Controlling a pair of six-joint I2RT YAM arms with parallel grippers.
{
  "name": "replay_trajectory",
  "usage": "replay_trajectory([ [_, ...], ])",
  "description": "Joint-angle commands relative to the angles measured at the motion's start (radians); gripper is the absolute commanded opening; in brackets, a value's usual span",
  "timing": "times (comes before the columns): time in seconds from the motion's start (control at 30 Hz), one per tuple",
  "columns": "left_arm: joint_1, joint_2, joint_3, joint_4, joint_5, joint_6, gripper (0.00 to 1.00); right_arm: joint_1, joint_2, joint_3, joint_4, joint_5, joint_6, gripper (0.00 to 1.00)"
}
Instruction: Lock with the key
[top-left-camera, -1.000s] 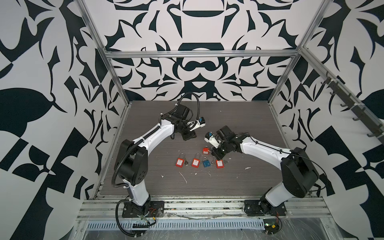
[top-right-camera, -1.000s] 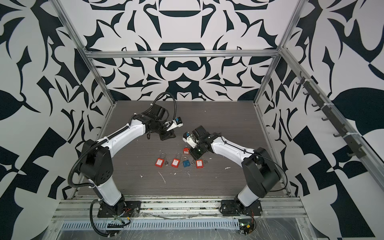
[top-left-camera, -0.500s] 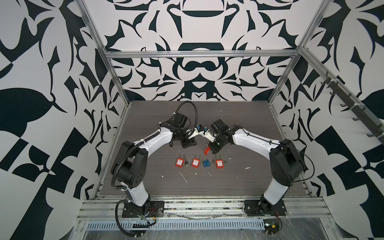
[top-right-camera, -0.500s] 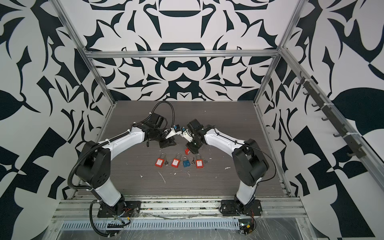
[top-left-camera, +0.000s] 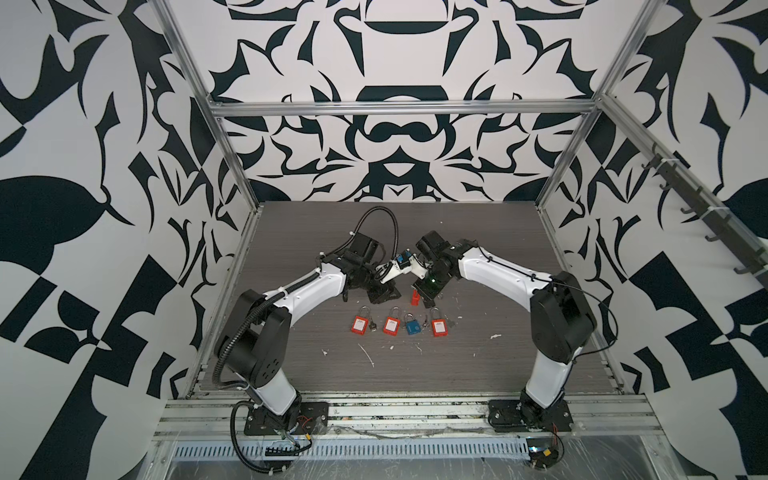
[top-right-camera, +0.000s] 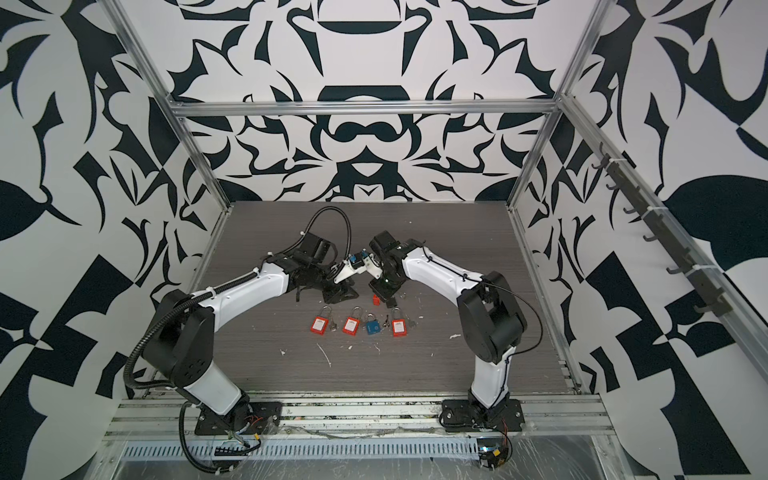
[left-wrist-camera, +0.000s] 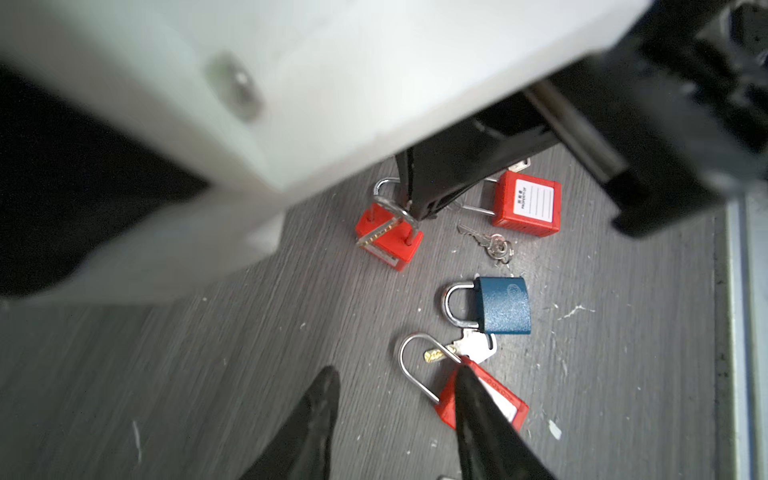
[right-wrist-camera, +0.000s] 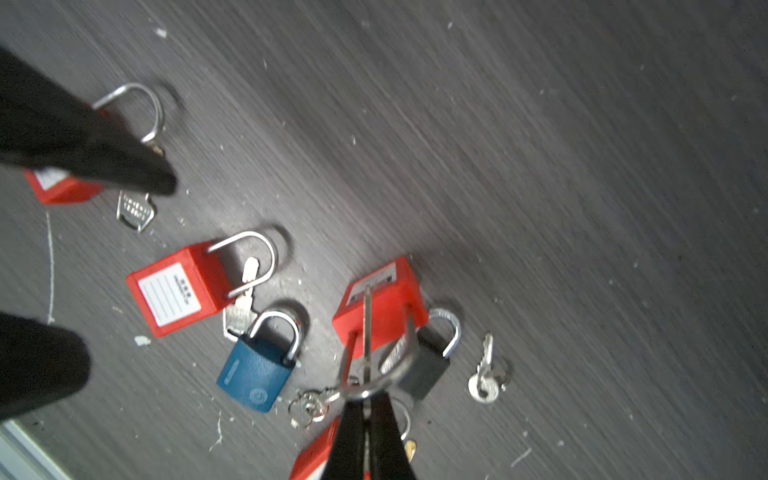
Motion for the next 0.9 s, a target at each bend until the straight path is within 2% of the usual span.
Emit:
replay_trajectory([
  [0.0,-0.017,-0.009,-0.003,0.052,-0.023,-0.107,0.51,0.003,-0.093,-0.044,-0.058,0.006,0.029,0.00],
  [0.3,-0.122,0.059,0.052,0.070,-0.169,-0.204,0.51,0.003,-0.153,-0.121,-0.062,0.030,0.006,0.00],
  [0.5,-0.163,0.121,0.130,0.042,-0.282,-0.312,0.51,0.003,-0.252,-0.189,-0.080,0.059,-0.007,0.00],
  [0.87,-0.180,0.227,0.231,-0.011,-0.265,-0.387,0.49,-0.021,-0.410,-0.346,-0.085,0.129,-0.017,0.00],
])
